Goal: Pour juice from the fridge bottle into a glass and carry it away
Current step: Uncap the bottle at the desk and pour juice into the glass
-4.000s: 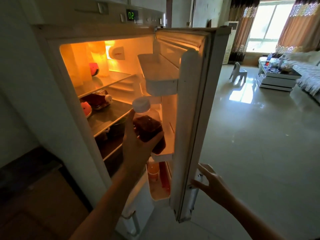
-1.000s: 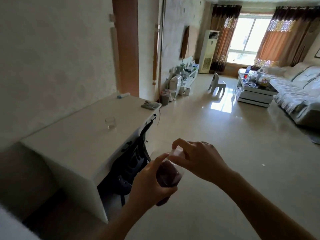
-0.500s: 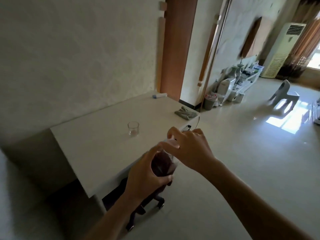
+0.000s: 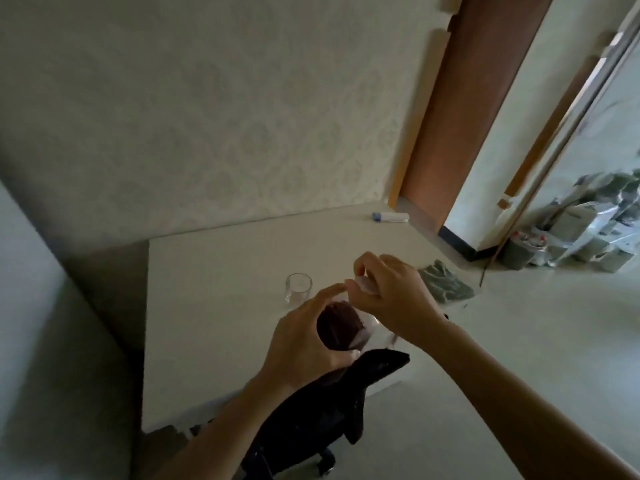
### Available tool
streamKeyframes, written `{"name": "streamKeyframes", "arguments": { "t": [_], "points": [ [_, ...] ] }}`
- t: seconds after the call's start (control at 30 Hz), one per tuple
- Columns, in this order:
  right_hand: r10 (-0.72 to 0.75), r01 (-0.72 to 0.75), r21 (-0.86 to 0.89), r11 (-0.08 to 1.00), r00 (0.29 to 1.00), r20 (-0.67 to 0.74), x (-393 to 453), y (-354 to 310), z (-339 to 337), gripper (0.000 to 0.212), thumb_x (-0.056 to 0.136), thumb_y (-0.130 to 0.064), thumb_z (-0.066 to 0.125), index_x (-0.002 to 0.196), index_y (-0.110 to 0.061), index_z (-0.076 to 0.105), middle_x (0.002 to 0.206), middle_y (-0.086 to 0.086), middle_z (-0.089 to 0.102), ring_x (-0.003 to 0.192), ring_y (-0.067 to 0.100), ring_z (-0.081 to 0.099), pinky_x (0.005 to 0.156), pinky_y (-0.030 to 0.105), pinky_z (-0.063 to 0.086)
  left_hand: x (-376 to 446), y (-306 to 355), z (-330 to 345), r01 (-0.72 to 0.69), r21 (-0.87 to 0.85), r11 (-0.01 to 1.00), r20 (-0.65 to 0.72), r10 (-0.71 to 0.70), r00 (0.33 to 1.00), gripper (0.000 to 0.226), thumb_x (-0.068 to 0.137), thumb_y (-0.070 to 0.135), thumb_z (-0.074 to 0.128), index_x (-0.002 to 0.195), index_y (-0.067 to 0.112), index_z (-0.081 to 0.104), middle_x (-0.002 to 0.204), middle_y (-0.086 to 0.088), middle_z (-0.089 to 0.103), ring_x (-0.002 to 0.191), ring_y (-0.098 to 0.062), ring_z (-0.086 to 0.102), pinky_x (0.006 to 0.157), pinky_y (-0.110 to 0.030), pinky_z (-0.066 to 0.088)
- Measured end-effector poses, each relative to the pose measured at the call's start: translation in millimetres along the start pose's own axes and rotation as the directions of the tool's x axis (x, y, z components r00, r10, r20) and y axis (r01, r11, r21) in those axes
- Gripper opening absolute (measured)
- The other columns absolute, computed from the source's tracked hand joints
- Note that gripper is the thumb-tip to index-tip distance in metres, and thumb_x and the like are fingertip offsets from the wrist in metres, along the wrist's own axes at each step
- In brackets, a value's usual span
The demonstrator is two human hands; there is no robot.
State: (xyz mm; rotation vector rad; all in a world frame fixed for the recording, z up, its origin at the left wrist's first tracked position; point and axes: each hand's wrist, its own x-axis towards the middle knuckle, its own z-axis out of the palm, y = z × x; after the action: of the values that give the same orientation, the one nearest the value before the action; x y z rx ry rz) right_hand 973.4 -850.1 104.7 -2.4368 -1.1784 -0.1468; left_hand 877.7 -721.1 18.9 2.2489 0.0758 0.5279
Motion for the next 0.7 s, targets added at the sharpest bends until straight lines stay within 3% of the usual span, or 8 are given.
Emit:
{"name": "streamKeyframes", "arguments": {
  "t": [0.17,0.3,0.37,0.47,0.6,0.7],
  "points": [
    [-0.207,0.199,0.069,0.978,0.967,0.151,49,59,0,0.024,0.077,-0.052,0.047,0.084,-0.031,0.040,0.077,-0.008,0.046,0.066,0.007,0.042,0.057,0.019,0.030,46,-8,31,0.102,-0.064,0.993,-0.020,-0.103,0.994,0.086,0.055,0.048,0.082,0.128,0.044,0.037,0.115,0.016,0.062,0.101,-0.004,0.060,0.085,-0.029,0.053],
    [-0.371,0.349,0.127,0.929,0.892,0.259,89,89,-1,0.030,0.076,-0.053,0.045,0.089,-0.026,0.046,0.080,-0.006,0.044,0.069,0.011,0.044,0.060,0.024,0.038,70,-13,49,0.190,-0.141,0.972,-0.034,-0.197,0.980,0.089,0.055,0.038,0.087,0.129,0.044,0.037,0.116,0.010,0.062,0.105,-0.007,0.060,0.087,-0.029,0.054],
    [-0.464,0.435,0.163,0.886,0.841,0.277,104,99,2,0.036,0.076,-0.055,0.039,0.092,-0.024,0.049,0.080,-0.005,0.043,0.068,0.014,0.045,0.059,0.024,0.039,78,-16,50,0.219,-0.169,0.961,-0.040,-0.228,0.973,0.089,0.056,0.028,0.088,0.127,0.047,0.038,0.114,0.014,0.063,0.105,-0.004,0.060,0.087,-0.025,0.053],
    [-0.596,0.571,0.175,0.802,0.749,0.289,125,106,10,0.030,0.082,-0.048,0.042,0.096,-0.023,0.047,0.080,-0.003,0.044,0.066,0.013,0.044,0.055,0.018,0.033,86,-21,42,0.275,-0.186,0.943,-0.017,-0.283,0.959,0.089,0.057,0.018,0.089,0.122,0.053,0.039,0.114,0.026,0.060,0.105,0.002,0.058,0.084,-0.013,0.047],
    [-0.733,0.736,0.124,0.666,0.615,0.290,146,102,12,0.027,0.086,-0.036,0.057,0.103,-0.022,0.041,0.082,0.000,0.047,0.067,0.007,0.036,0.055,0.010,0.024,96,-31,27,0.322,-0.198,0.926,0.044,-0.319,0.947,0.084,0.059,0.012,0.088,0.123,0.040,0.041,0.116,0.015,0.060,0.107,0.000,0.058,0.083,-0.011,0.046],
    [-0.800,0.810,0.115,0.576,0.529,0.284,157,98,7,0.030,0.087,-0.040,0.048,0.108,-0.021,0.038,0.088,0.003,0.051,0.074,0.010,0.041,0.061,0.017,0.033,102,-33,13,0.331,-0.216,0.919,0.105,-0.315,0.943,0.084,0.060,0.010,0.087,0.128,0.030,0.043,0.121,0.009,0.059,0.110,-0.005,0.058,0.086,-0.016,0.048]
  ]
}}
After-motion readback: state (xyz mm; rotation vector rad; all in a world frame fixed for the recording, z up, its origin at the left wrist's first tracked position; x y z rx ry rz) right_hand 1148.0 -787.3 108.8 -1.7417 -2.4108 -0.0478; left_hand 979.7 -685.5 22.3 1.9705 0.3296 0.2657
